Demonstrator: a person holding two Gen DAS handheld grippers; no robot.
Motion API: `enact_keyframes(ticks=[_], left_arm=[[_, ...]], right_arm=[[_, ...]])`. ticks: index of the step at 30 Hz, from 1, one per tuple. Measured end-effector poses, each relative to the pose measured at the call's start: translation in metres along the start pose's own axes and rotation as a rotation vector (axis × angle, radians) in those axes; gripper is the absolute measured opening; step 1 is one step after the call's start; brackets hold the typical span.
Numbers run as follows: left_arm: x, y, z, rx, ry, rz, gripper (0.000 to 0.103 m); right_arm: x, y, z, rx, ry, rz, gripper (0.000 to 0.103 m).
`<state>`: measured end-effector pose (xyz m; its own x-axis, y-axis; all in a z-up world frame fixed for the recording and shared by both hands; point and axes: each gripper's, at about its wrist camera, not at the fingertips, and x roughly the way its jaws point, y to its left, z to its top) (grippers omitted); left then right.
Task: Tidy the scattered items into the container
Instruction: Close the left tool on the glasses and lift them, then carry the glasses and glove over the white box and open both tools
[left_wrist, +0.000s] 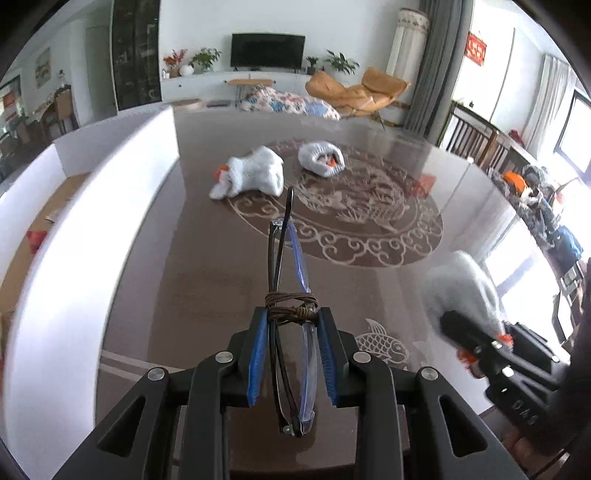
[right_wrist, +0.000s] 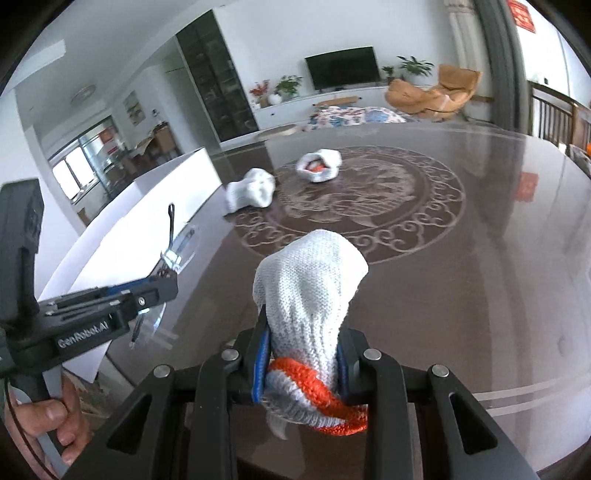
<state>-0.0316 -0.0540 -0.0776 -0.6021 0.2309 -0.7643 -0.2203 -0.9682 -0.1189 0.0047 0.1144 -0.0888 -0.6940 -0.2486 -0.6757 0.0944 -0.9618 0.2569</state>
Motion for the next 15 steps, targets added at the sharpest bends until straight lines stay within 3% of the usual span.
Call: enact_keyframes(ticks=[8,15], left_arm=[[-0.032,0.024,0.006,-0.059,-0.087,-0.05,0.027],[-0.033,0.034,0.002,-0.088,-0.076,-0.052,0.027]], right_arm=[[-0.015,0.002,0.007,0.008,-0.055,-0.011,0.029],[-0.004,0.0,-0.001,0.006,-0.01,-0.019,0.029]])
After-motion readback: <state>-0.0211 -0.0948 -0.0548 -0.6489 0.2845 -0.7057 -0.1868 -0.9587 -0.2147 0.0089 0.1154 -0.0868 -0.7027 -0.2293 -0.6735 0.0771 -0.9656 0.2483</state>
